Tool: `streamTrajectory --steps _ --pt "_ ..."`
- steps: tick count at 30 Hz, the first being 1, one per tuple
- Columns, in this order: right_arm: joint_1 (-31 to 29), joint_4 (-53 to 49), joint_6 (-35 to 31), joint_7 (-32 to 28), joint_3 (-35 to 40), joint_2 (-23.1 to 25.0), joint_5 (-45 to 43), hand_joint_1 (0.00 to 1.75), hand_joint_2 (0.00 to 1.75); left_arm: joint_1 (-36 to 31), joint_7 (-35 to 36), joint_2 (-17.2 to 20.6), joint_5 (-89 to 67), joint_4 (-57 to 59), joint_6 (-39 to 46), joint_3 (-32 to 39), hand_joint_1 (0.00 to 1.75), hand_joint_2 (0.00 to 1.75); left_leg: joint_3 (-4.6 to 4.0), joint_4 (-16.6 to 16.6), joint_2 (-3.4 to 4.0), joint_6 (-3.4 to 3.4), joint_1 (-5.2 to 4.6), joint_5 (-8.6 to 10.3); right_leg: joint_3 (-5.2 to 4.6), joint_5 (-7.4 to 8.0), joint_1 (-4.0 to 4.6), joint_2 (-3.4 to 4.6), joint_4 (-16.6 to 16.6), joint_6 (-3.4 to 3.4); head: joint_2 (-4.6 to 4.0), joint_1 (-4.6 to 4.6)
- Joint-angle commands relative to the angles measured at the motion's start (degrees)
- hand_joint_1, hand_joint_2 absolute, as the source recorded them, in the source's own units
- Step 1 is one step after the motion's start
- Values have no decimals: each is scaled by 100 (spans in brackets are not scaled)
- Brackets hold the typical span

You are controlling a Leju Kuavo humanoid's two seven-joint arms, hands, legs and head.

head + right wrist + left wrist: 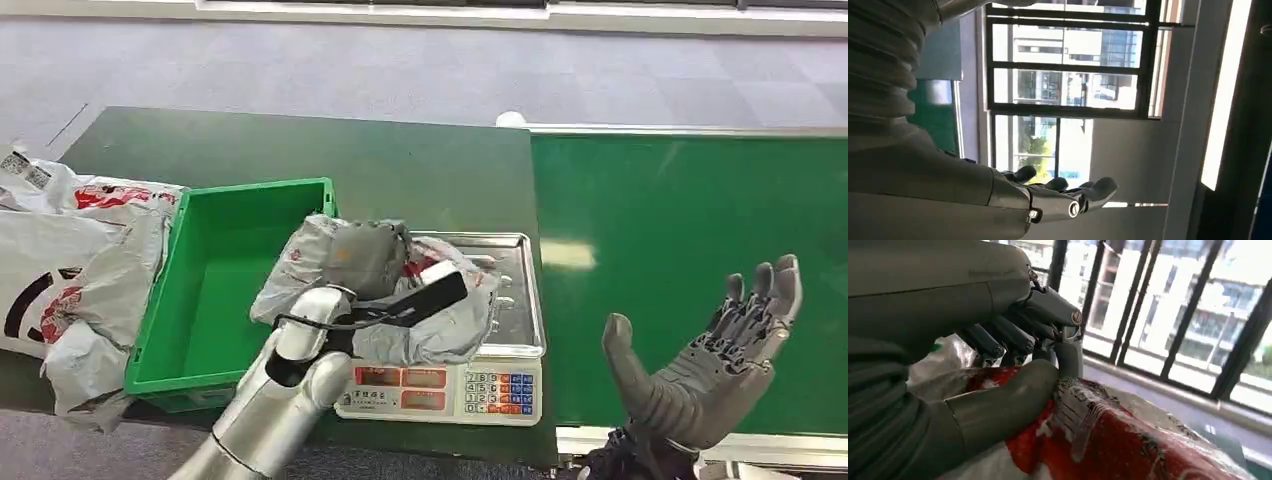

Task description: Moved the parcel from conveyor to table for the left to box.

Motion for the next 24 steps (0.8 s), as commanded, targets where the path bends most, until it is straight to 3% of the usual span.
streamTrajectory --steps 1,3,7,11,16,17,18,24 --pt "-139 193 2 80 -175 -72 -148 0 175 -537 107 1022 125 -855 192 2265 175 175 0 -8 44 -5 1 6 -18 15 3 40 2 -13 0 0" --pt "-299 342 2 69 -76 -227 -339 0 175 -503 591 1268 -160 -441 692 2901 175 175 3 -18 44 -6 3 14 -15 21 4 42 -5 -16 0 0" --pt "-335 605 2 -144 -20 -363 -614 0 175 -440 98 1453 -162 198 1264 3815 175 175 22 -30 71 -16 3 16 -7 25 3 74 -3 -19 0 0" --pt "-185 638 2 -245 22 -431 -729 0 175 -201 -35 1435 -186 25 1215 3859 175 175 16 -21 42 -21 10 17 -6 14 11 41 -2 -18 0 0" --pt "-3 561 2 -293 0 -438 -712 0 175 248 -329 1179 242 -481 437 3443 175 175 5 -15 17 -18 8 15 -5 5 7 16 2 -18 0 -2" --pt "75 521 2 -280 -14 -451 -689 0 175 327 -394 1165 534 -591 125 3269 161 175 6 -20 13 -17 7 18 -2 7 7 12 -5 -18 0 0" --pt "116 504 2 -284 -16 -469 -692 0 175 347 -388 1172 594 -599 18 3166 0 175 7 -31 12 -14 7 24 2 13 8 10 -18 -20 0 0" --pt "176 486 2 -315 -23 -501 -723 0 175 337 -344 1232 653 -616 -27 3027 0 175 -16 -8 5 -18 4 17 -24 5 3 5 6 -21 0 -2"
